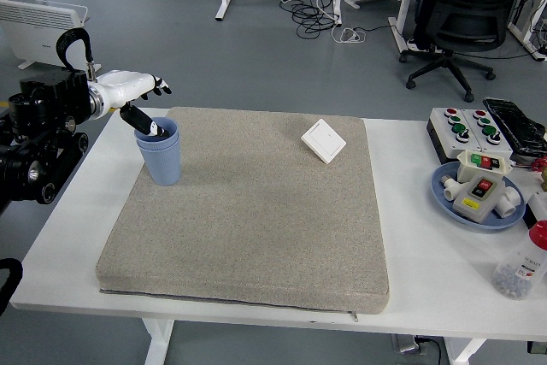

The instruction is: Push cup pick cup insert cup

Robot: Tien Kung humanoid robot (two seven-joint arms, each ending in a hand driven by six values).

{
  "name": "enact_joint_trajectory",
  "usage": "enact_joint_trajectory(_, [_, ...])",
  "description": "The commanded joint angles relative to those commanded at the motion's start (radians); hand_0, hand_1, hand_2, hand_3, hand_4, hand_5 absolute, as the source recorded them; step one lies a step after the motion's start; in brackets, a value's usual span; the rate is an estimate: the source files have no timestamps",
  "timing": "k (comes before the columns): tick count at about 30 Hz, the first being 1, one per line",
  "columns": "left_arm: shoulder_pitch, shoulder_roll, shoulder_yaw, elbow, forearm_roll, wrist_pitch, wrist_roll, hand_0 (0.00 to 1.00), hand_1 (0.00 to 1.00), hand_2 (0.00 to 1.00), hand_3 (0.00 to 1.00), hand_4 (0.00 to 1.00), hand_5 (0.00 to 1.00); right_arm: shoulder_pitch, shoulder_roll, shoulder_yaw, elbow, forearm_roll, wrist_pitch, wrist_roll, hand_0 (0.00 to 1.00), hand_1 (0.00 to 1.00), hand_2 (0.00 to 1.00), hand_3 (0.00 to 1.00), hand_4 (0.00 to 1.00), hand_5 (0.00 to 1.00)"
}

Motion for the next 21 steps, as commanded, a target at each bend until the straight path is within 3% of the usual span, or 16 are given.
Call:
enact_joint_trajectory(1, [0.001,-0.001,-0.002,0.001,0.000,0.006,-0.002,0.731,0.822,0.965,0.963,0.992,0.461,0.000,0.000,0.000,0.000,-0.001,0.000,0.000,0.774,0.679,0.674,0.566,0.127,0.468])
enact_joint_trajectory(2, [0.002,-0.002,-0.004,0.002,0.000,0.013,-0.003,0.825,0.889,0.998,0.998,0.998,0.481,-0.001,0.000,0.000,0.000,-0.001,0.000,0.000,0.774,0.678,0.675,0.566,0.127,0.467])
enact_joint_trajectory(8, [0.009,0.002,-0.020,-0.001,0.000,0.039,-0.007,0.830,0.887,0.998,0.997,0.998,0.515,-0.003,0.001,0.000,0.000,-0.001,-0.001,0.001,0.774,0.679,0.675,0.566,0.127,0.467])
enact_joint_trajectory(10, [0.017,0.006,-0.034,-0.007,-0.002,0.068,-0.017,0.830,0.887,0.998,0.997,0.998,0.515,-0.004,0.002,0.002,0.000,-0.002,-0.001,0.001,0.774,0.679,0.675,0.566,0.127,0.467])
enact_joint_trajectory(11, [0.025,0.009,-0.057,-0.012,-0.004,0.103,-0.035,0.830,0.887,0.998,0.997,0.998,0.515,-0.005,0.002,0.001,0.000,0.000,-0.002,0.001,0.774,0.679,0.675,0.566,0.127,0.467])
enact_joint_trajectory(13, [0.042,0.010,-0.104,-0.030,-0.061,0.155,-0.055,0.830,0.887,0.998,0.997,0.998,0.515,-0.007,0.003,0.002,0.000,0.000,-0.002,0.001,0.774,0.679,0.675,0.566,0.127,0.467])
enact_joint_trajectory(14, [0.052,0.011,-0.128,-0.043,-0.103,0.178,-0.058,0.763,0.811,0.902,0.839,0.754,0.603,-0.008,0.003,0.004,0.000,-0.002,-0.002,0.001,0.774,0.678,0.675,0.566,0.127,0.467])
enact_joint_trajectory(19, [0.116,0.026,-0.235,-0.141,-0.311,0.218,-0.004,0.763,0.811,0.902,0.839,0.754,0.603,-0.009,0.006,0.009,0.000,-0.010,-0.002,0.000,0.774,0.678,0.675,0.566,0.127,0.467])
enact_joint_trajectory(20, [0.146,0.031,-0.264,-0.178,-0.356,0.225,0.031,0.780,0.814,0.883,0.811,0.614,0.958,-0.009,0.005,0.009,0.000,-0.007,-0.003,0.001,0.774,0.678,0.675,0.566,0.127,0.466])
enact_joint_trajectory(21, [0.161,0.032,-0.277,-0.204,-0.395,0.226,0.054,0.780,0.814,0.883,0.811,0.614,0.958,-0.009,0.005,0.009,0.000,-0.006,-0.003,0.001,0.774,0.678,0.675,0.566,0.127,0.466])
